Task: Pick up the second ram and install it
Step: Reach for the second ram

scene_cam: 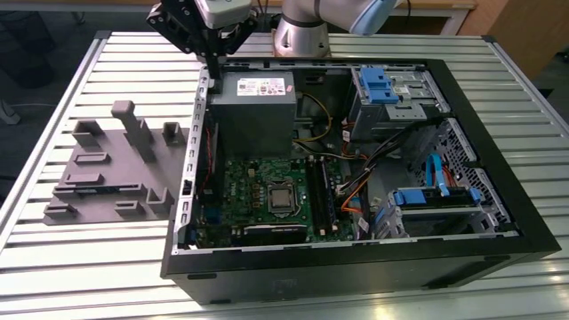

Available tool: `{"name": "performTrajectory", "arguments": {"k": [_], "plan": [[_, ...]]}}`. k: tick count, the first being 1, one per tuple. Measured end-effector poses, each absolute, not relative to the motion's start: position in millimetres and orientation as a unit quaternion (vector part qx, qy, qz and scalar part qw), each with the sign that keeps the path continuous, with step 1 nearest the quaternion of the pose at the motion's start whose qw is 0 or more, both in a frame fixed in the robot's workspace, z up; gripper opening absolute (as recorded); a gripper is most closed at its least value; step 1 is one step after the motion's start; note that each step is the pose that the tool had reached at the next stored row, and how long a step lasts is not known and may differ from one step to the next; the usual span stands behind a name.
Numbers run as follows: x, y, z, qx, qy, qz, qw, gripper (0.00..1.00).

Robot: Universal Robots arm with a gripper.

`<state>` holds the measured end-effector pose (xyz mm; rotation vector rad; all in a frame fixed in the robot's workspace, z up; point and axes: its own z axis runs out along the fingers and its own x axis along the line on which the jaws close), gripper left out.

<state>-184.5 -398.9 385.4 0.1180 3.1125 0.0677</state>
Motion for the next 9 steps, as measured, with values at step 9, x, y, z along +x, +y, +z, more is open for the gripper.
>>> {"name": "performTrajectory", "arguments": {"k": [9], "plan": [[-187.7, -398.9, 384.6, 0.038, 0.999, 0.022, 0.013, 0.11]]}}
